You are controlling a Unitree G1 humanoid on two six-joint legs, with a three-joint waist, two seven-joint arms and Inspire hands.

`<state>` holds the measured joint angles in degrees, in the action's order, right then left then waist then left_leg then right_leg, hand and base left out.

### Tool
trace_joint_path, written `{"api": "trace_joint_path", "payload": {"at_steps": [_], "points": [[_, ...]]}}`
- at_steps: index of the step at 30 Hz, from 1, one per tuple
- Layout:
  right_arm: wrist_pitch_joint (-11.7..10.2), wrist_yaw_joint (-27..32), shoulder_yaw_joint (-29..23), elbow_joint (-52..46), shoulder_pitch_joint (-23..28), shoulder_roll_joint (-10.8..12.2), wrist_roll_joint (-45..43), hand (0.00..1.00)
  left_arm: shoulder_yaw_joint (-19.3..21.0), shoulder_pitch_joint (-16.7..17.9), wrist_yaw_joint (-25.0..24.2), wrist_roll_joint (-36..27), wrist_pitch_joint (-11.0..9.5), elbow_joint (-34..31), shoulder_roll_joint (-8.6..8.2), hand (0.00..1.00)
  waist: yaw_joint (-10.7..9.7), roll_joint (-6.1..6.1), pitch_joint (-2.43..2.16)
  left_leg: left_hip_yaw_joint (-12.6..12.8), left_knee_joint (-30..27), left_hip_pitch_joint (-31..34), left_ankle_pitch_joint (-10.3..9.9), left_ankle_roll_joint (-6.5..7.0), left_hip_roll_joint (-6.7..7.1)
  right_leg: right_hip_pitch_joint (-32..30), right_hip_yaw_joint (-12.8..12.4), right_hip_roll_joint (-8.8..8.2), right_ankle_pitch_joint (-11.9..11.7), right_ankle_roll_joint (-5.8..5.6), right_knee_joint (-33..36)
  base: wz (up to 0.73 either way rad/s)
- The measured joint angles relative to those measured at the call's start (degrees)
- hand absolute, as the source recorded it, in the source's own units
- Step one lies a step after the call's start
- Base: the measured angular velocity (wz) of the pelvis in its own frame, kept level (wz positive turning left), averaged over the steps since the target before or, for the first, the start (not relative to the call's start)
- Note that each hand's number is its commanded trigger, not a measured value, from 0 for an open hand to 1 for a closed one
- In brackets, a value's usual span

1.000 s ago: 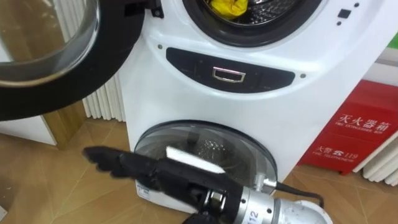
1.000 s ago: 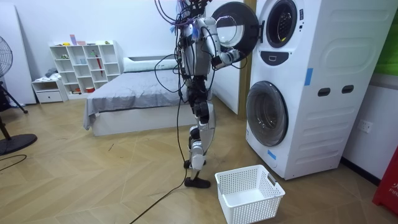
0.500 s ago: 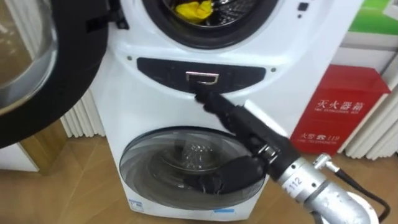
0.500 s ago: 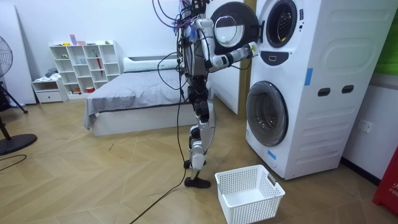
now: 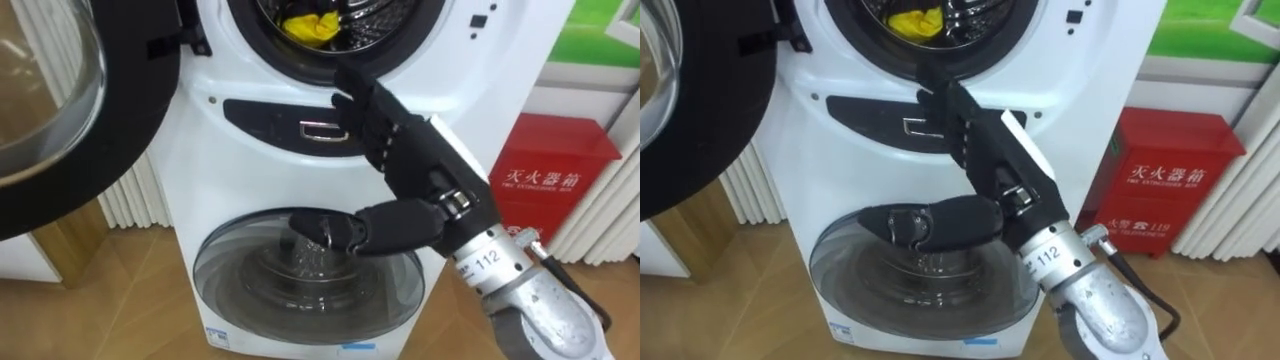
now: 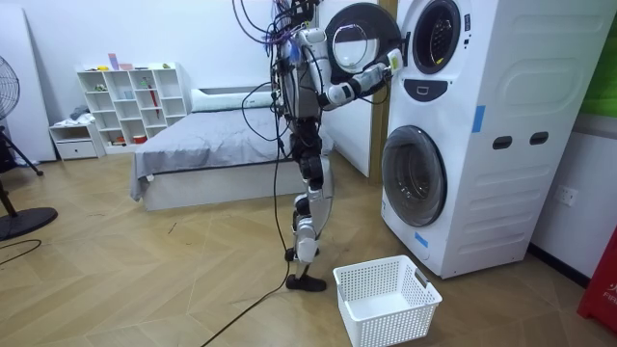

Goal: Pick clothes from washing machine

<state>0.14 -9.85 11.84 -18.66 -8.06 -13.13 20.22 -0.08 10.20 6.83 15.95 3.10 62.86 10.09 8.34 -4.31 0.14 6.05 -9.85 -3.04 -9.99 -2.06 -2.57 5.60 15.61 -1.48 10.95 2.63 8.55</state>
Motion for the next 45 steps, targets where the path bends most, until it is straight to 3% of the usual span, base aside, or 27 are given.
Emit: {"api": "trace_joint_path", "payload": {"at_steps": [7,13,15,17,19,21,23,24,25,27,28,29,30,31,32,33,34,35,36,38,39,40,41,42,43,44,45], "points": [[0.18,1.34,0.19,2.68,-2.26,1.82,2.51,0.00,-0.13,0.31,-0.01,1.76,0.93,-1.04,0.01,0.00,0.06,0.17,0.33,-0.42,-0.51,0.38,-0.04,0.09,0.23,0.20,0.31,-0.14,-0.03,-0.10,0.08,0.05],[0.19,3.81,0.33,6.32,-5.64,1.43,2.24,0.00,-0.10,0.82,-0.01,1.94,1.65,-1.00,-0.09,0.00,0.43,0.38,0.70,-0.04,-2.20,0.48,-0.67,0.15,-0.19,0.51,0.10,0.01,-0.02,-0.09,0.52,-0.03],[0.18,3.84,0.32,6.60,-6.06,1.19,2.14,0.00,-0.17,0.86,-0.01,1.61,1.82,-0.96,-0.09,0.00,1.01,1.02,1.06,0.10,-5.09,1.17,-2.15,-0.04,-1.11,0.37,-0.24,0.60,0.09,-0.05,1.80,-0.10],[-0.05,3.52,0.06,8.75,-8.15,1.23,1.69,0.00,-0.10,0.84,-0.06,1.83,1.90,-0.85,-0.09,0.00,1.20,1.38,1.24,0.01,-13.20,5.05,-4.79,-0.28,-2.35,-0.86,-1.31,1.02,1.91,0.67,4.47,-0.06],[-0.04,4.40,-0.89,10.79,-8.70,1.25,1.60,0.00,-0.05,1.25,-0.25,1.84,1.97,-0.77,-0.21,0.00,1.57,1.82,1.41,-0.08,-19.59,7.60,-5.77,-0.40,-3.10,-0.91,-1.20,1.09,3.45,0.85,6.27,0.02],[0.00,5.80,-1.63,11.19,-8.78,1.24,1.96,0.00,-0.02,1.93,-0.46,1.84,2.38,-0.88,-0.23,0.00,1.64,1.40,1.06,-0.05,-22.96,9.02,-5.78,-0.41,-3.76,-0.96,-1.08,0.79,4.84,0.89,7.41,0.11],[-0.10,7.49,-2.37,10.97,-9.37,1.14,1.93,0.00,0.59,3.56,-1.01,1.88,3.46,-0.91,-0.20,0.00,1.13,1.06,-0.01,-0.08,-25.82,10.54,-5.35,-0.42,-3.80,-0.75,-1.05,0.58,6.13,0.89,8.24,0.21],[-0.14,7.82,-2.54,10.99,-9.50,1.04,1.94,0.00,0.70,3.82,-1.01,1.89,3.55,-0.94,-0.13,0.00,1.31,0.82,-0.04,-0.15,-27.07,11.31,-4.99,-0.38,-3.62,-0.50,-1.37,0.41,6.38,1.14,8.36,0.20],[-0.18,8.68,-2.48,11.13,-9.96,0.90,2.43,0.00,0.70,4.23,-1.00,1.84,3.61,-0.92,0.05,0.00,1.53,-0.15,-0.03,-0.37,-26.40,12.84,-5.29,-0.46,-2.95,-0.07,-1.46,-0.28,6.92,1.23,8.29,0.09],[-0.06,9.43,-2.63,11.16,-11.25,0.34,2.42,0.00,0.74,4.49,-1.00,1.85,3.80,-1.01,-0.18,0.00,1.62,-0.71,0.22,-0.45,-19.78,16.49,-4.50,-1.12,-2.64,0.47,-1.36,-0.79,7.19,0.75,7.76,0.00],[-0.04,9.73,-2.65,11.19,-11.56,-0.08,2.60,0.00,0.77,4.88,-1.01,1.74,3.84,-1.01,-0.12,0.00,1.74,-0.95,0.28,-0.29,-14.10,18.35,-0.78,-1.12,-2.57,1.64,-1.26,-1.00,7.47,0.15,7.09,-0.18],[0.24,9.83,-2.61,11.33,-11.50,-0.29,2.73,0.00,1.15,5.54,-1.01,1.75,3.83,-1.02,-0.04,0.00,2.49,-1.43,0.16,-0.13,-10.50,18.51,4.16,-0.70,-2.26,2.49,-1.33,-1.86,8.04,-1.01,6.99,-0.23],[0.39,10.04,-2.58,11.24,-11.50,-0.42,2.75,0.00,1.16,5.84,-1.02,1.71,3.83,-1.02,-0.03,0.00,2.79,-1.53,-0.10,-0.10,-9.77,18.30,6.07,-0.28,-1.96,2.90,-1.31,-2.31,8.50,-1.43,6.99,-0.19],[0.42,10.68,-2.68,10.87,-11.59,-0.53,2.38,0.00,1.16,5.76,-1.05,1.71,3.79,-1.03,0.04,0.00,2.21,-2.14,-0.29,0.02,-9.94,17.80,7.05,1.42,-0.50,3.82,-1.24,-3.28,9.12,-2.66,6.44,0.10],[0.43,11.11,-2.92,10.87,-11.73,-0.57,2.22,0.00,1.17,5.03,-1.16,1.79,3.64,-1.08,-0.07,0.00,1.16,-2.71,-0.49,0.02,-10.67,17.70,6.46,2.18,1.12,4.55,-1.05,-4.48,8.89,-3.71,5.29,0.17],[0.42,11.30,-3.27,10.89,-11.72,-0.61,2.14,0.00,1.18,4.31,-1.22,1.79,3.55,-1.11,-0.29,0.00,1.15,-2.68,-0.48,0.30,-11.42,17.76,5.98,2.51,1.61,4.76,-1.04,-4.98,8.74,-4.10,5.16,0.09],[0.45,11.89,-3.56,10.90,-11.57,-0.68,2.09,0.00,1.16,3.29,-1.29,1.58,3.05,-1.25,-0.37,0.00,1.11,-2.29,-0.17,0.76,-13.17,17.80,4.36,3.19,2.36,5.27,-1.37,-6.18,8.48,-4.60,5.97,0.00],[0.45,12.30,-3.64,10.83,-11.37,-0.96,1.91,0.00,1.18,2.57,-1.28,1.39,2.58,-1.23,-0.29,0.00,0.80,-1.05,0.33,1.30,-15.33,17.91,2.39,3.91,2.81,5.21,-1.50,-7.11,8.59,-4.85,8.37,0.00],[0.42,12.40,-3.64,10.75,-11.22,-0.99,1.93,0.00,1.19,2.07,-1.28,1.00,2.43,-1.16,-0.05,0.00,0.46,-0.82,0.37,1.56,-15.70,17.67,1.66,4.24,3.45,5.00,-1.81,-7.88,8.90,-5.40,10.12,0.08],[-0.48,12.19,-3.63,7.77,-10.46,-1.40,1.96,0.00,1.35,0.03,-1.15,0.43,2.35,-0.98,1.01,0.00,-0.87,-0.86,0.36,2.73,-14.42,15.29,0.10,5.90,6.08,1.75,-3.43,-11.54,9.26,-6.92,20.01,0.05],[-0.92,12.31,-3.72,7.79,-10.46,-1.72,2.03,0.00,1.35,-0.80,-1.07,0.43,2.35,-0.98,1.19,0.00,-0.86,-0.97,0.37,3.37,-14.19,14.54,-0.22,6.39,6.56,1.04,-4.11,-12.29,8.82,-7.65,21.82,0.03],[-2.00,12.76,-3.47,5.57,-7.51,-2.41,1.97,0.00,1.44,-1.70,-0.66,0.46,2.35,-0.96,1.44,0.00,-1.11,-0.90,0.38,3.42,-12.99,12.32,-0.93,6.99,7.51,0.69,-4.93,-13.29,7.02,-8.39,25.14,-0.13],[-3.95,12.11,-3.39,5.35,-5.15,-2.48,1.95,0.00,1.55,-1.88,0.11,0.37,2.37,-0.89,1.67,0.00,-1.22,-0.71,0.49,3.71,-11.38,9.69,-1.54,7.38,7.70,-0.20,-6.43,-13.47,4.13,-8.14,29.02,-0.19],[-4.31,12.02,-3.32,5.15,-4.33,-2.62,1.95,0.00,1.54,-2.01,0.47,0.40,2.37,-0.98,1.81,0.00,-1.33,-0.41,0.54,3.58,-10.79,8.37,-1.88,7.51,7.49,-0.81,-7.30,-13.26,2.45,-7.85,30.85,-0.38],[-4.37,11.62,-3.31,4.83,-2.64,-2.68,1.92,0.00,1.68,-3.00,1.01,0.42,2.09,-1.16,2.22,0.00,-1.46,0.54,0.57,2.08,-9.32,6.63,-2.70,7.54,6.74,-2.50,-8.72,-11.71,3.19,-7.22,32.54,-0.57],[-3.79,10.82,-2.81,5.18,-2.59,-2.69,1.92,0.00,2.12,-3.70,1.60,0.46,1.83,-1.16,2.64,0.00,-1.37,0.94,0.68,0.84,-8.25,5.39,-2.85,7.48,5.73,-5.23,-9.45,-9.02,6.31,-6.22,31.66,-0.56],[-3.31,10.50,-2.69,5.21,-2.55,-2.74,1.90,0.00,2.16,-3.81,1.65,0.43,1.81,-1.07,2.92,0.00,-1.67,1.10,0.70,0.25,-7.95,5.21,-2.82,7.43,5.18,-6.42,-9.36,-7.56,7.23,-5.86,30.23,-0.36]]}}
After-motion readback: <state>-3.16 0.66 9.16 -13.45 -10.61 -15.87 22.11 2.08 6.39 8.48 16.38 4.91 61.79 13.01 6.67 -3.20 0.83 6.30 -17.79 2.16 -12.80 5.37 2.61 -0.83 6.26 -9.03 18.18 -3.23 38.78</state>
